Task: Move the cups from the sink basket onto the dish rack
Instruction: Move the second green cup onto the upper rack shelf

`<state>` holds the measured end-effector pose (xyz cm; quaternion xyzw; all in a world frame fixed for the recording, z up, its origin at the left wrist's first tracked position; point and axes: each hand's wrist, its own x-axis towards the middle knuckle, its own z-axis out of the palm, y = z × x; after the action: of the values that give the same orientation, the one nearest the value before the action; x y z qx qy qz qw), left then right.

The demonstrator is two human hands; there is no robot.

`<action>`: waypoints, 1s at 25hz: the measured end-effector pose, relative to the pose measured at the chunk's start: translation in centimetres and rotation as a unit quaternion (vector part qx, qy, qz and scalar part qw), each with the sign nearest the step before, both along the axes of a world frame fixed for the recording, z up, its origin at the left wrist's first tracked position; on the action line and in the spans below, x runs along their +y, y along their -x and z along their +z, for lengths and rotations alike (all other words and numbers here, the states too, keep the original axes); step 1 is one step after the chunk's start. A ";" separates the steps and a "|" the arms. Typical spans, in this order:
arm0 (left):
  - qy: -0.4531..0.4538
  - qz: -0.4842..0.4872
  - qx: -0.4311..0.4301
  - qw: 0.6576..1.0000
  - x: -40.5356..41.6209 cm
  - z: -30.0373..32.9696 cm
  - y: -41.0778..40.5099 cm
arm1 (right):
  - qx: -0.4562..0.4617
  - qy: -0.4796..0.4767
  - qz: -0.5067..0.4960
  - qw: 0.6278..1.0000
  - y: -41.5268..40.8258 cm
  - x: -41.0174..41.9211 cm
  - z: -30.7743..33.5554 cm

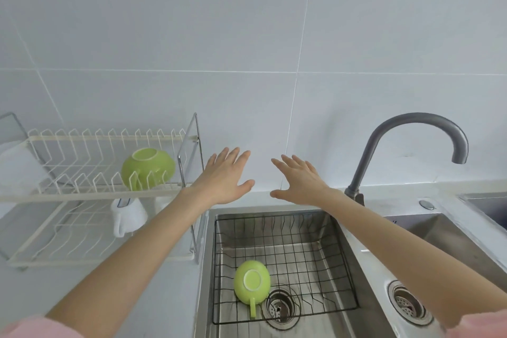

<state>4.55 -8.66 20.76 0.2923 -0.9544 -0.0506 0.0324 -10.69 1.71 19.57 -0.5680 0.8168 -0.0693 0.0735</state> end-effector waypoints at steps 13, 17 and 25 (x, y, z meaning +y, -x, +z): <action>-0.139 0.033 -0.068 0.987 -0.6 -11.3 3.1 | -0.118 -0.064 -0.023 0.991 3.0 0.1 -12.5; -0.207 0.061 -0.079 0.973 -0.6 -16.5 2.7 | -0.141 -0.111 -0.028 0.983 3.0 -0.1 -17.0; -0.373 0.133 -0.067 0.916 0.9 -24.4 2.0 | -0.255 -0.170 -0.067 0.950 1.7 -0.5 -23.5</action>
<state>2.51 -7.76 -3.62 0.4105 -0.8184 -0.3783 -0.1364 -12.38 1.21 -3.92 -0.4545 0.8068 -0.0766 0.3697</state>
